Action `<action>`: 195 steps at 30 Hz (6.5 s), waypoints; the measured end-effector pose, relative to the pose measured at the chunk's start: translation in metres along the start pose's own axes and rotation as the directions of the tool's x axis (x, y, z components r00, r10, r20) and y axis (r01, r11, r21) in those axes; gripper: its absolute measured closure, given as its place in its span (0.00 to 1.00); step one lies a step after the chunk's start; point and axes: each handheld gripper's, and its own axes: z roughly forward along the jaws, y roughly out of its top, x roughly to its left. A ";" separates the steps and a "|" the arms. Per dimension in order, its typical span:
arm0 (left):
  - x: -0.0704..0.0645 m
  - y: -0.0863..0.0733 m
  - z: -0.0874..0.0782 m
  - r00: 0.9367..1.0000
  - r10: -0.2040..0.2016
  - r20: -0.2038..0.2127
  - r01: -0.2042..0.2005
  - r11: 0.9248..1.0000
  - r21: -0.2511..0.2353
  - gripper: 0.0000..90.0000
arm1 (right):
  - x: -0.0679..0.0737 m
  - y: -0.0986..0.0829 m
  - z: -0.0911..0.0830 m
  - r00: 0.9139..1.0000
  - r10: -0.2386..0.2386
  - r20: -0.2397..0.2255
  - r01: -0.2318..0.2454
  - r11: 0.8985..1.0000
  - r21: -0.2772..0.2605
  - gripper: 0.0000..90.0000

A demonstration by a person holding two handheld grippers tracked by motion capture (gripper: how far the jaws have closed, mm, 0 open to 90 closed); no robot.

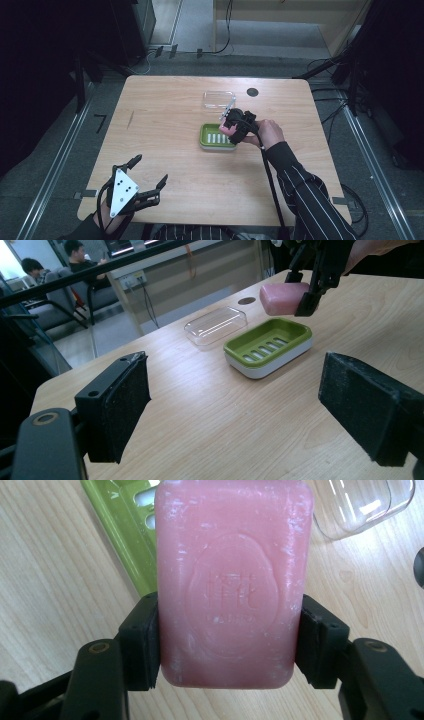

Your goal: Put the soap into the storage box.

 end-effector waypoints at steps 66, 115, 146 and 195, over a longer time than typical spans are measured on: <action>0.001 -0.002 -0.004 1.000 -0.007 -0.014 0.007 1.000 0.004 0.15 | -0.008 0.020 0.024 0.979 -0.189 -0.076 0.187 0.982 -0.041 0.43; 0.002 -0.003 -0.006 1.000 -0.008 -0.021 0.008 1.000 0.009 0.15 | -0.011 0.028 0.051 0.961 -0.221 -0.169 0.212 0.975 -0.066 0.43; 0.002 -0.003 -0.006 1.000 -0.007 -0.021 0.007 1.000 0.008 0.15 | -0.010 0.027 0.063 0.951 -0.245 -0.187 0.240 0.970 -0.046 0.43; 0.000 -0.003 -0.007 1.000 0.000 -0.020 0.000 1.000 0.011 0.15 | -0.007 0.015 0.027 0.977 -0.128 -0.169 0.124 0.992 -0.036 0.16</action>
